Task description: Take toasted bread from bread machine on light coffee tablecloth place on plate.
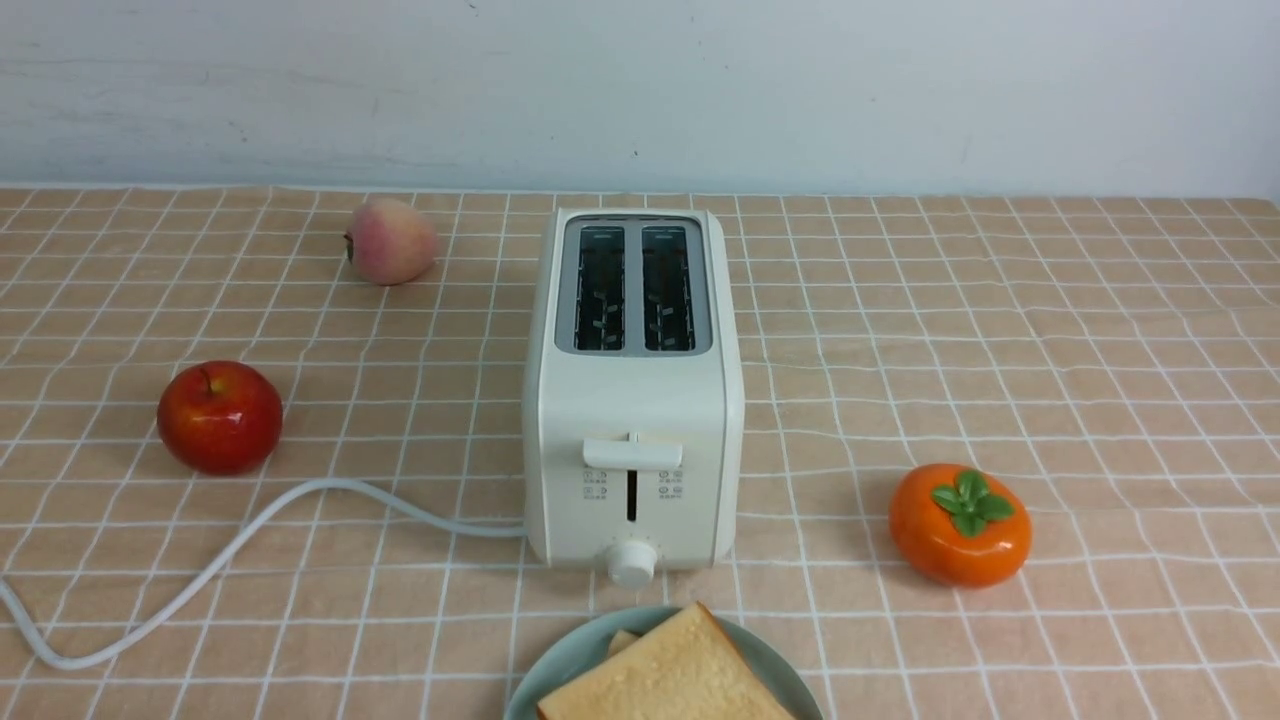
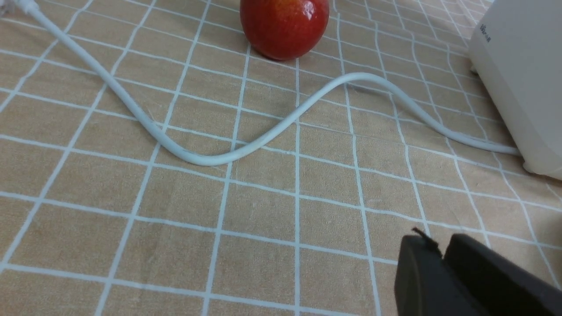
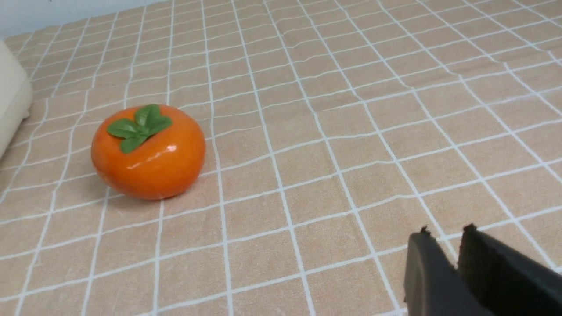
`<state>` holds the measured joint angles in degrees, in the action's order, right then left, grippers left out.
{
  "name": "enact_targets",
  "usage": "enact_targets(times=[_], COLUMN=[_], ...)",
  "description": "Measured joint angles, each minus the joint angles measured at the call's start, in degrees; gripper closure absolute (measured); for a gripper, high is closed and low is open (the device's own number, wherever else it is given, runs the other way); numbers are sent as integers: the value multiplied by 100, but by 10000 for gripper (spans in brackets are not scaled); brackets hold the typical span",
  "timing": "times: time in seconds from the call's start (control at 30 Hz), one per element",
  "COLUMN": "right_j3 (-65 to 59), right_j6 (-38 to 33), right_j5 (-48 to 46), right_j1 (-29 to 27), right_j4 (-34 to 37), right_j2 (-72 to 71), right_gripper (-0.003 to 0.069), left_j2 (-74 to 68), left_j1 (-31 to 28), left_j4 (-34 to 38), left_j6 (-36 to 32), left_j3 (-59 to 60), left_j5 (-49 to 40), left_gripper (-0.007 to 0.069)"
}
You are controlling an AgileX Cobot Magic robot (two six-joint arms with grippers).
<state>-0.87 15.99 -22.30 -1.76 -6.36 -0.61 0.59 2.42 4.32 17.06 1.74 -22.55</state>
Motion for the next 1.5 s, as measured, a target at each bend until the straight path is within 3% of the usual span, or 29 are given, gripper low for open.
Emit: enact_targets(times=[0.17,0.33,1.5], right_j3=[5,5,5], right_j6=[-579,-708,-717], right_j5=[0,0,0], right_j1=[0,0,0], right_j4=[448,636,680], right_j2=[0,0,0], right_gripper=[535,529,489], left_j2=[0,0,0], left_j1=[0,0,0], left_j4=[0,0,0], left_j6=[0,0,0], left_j3=[0,0,0], left_j5=[0,0,0], left_gripper=[551,550,516])
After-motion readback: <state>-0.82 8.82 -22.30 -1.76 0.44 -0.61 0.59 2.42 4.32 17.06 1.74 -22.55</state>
